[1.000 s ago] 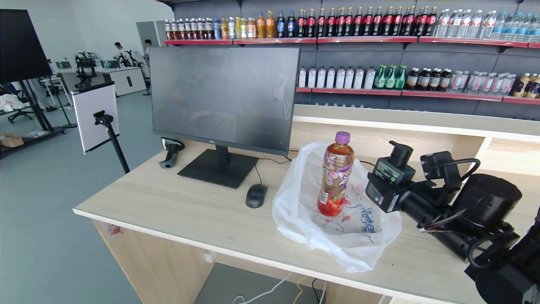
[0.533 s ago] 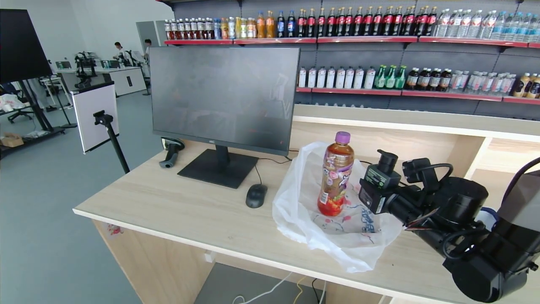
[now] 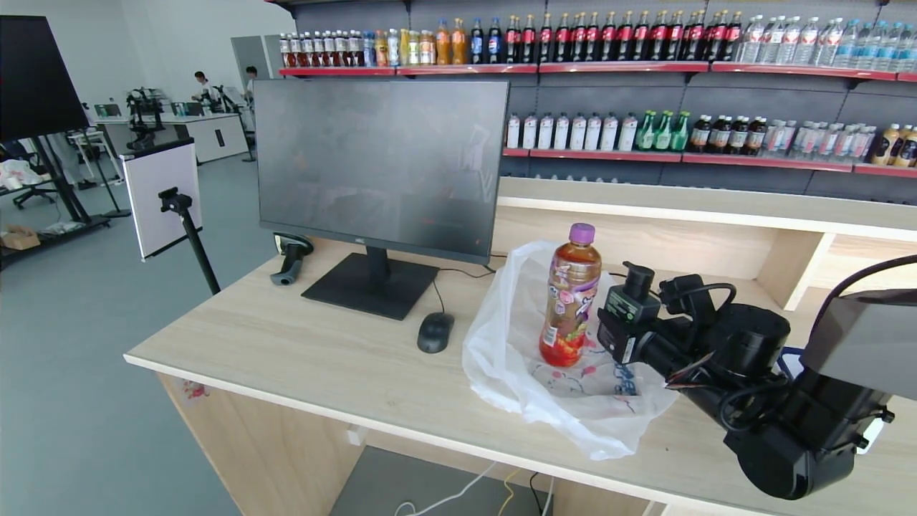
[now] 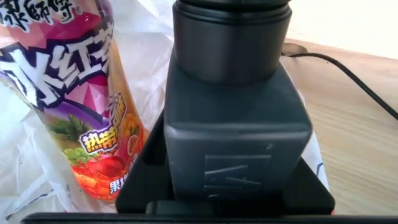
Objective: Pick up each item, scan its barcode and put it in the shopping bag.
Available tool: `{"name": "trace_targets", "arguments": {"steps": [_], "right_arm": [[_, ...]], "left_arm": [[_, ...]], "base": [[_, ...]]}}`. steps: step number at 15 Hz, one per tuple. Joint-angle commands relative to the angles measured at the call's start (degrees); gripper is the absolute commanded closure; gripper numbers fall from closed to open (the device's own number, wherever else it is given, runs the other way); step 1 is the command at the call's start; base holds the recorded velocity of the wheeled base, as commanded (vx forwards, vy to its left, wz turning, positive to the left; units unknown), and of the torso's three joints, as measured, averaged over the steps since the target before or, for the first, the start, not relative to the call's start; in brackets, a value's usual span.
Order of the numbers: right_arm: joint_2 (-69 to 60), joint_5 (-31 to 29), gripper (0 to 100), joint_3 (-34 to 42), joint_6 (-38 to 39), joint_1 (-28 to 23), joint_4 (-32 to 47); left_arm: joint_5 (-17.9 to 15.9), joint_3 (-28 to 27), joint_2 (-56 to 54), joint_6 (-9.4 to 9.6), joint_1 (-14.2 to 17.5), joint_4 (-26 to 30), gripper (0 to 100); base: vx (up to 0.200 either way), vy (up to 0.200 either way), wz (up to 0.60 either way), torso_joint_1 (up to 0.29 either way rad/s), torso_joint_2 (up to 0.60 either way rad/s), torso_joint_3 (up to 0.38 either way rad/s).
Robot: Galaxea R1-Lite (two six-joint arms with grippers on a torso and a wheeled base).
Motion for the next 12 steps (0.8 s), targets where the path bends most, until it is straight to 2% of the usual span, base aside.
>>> {"name": "trace_targets", "arguments": {"steps": [1, 12], "right_arm": [[1.7, 0.0, 100, -0.3, -0.1, -0.5, 0.0], [4.6, 0.1, 100, -1.5, -1.6, -2.1, 0.0]], "left_arm": [[0.0, 0.0, 0.0, 0.03, 0.0, 0.0, 0], [0.0, 0.0, 0.0, 0.03, 0.0, 0.0, 0]], "base": [[0.000, 0.000, 0.00, 0.000, 0.00, 0.000], [0.000, 0.000, 0.00, 0.000, 0.00, 0.000]]}}
